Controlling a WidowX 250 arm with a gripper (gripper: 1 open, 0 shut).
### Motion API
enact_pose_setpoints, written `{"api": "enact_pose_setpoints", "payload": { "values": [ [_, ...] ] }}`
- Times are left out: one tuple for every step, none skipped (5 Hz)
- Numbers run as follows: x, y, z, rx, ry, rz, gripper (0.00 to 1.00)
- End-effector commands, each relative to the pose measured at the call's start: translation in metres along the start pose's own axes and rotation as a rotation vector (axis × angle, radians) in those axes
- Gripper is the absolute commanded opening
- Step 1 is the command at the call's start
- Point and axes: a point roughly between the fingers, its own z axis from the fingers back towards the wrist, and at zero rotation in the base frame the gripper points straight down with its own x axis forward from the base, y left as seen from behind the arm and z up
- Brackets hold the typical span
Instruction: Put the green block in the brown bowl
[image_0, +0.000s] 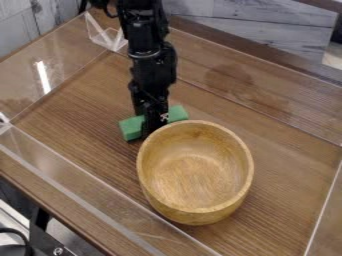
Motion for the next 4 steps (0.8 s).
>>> {"api": "enact_pose_setpoints", "payload": {
  "values": [
    [0.002,0.001,0.023,0.018,-0.037,0.031,0.00],
    [0.000,-0.004,0.027,-0.007,-0.030,0.059,0.00],
    [-0.002,-0.010,0.033,-0.030,-0.024,0.086,0.00],
    [-0.004,-0.016,0.041,-0.052,-0.017,0.115,0.00]
  ]
}}
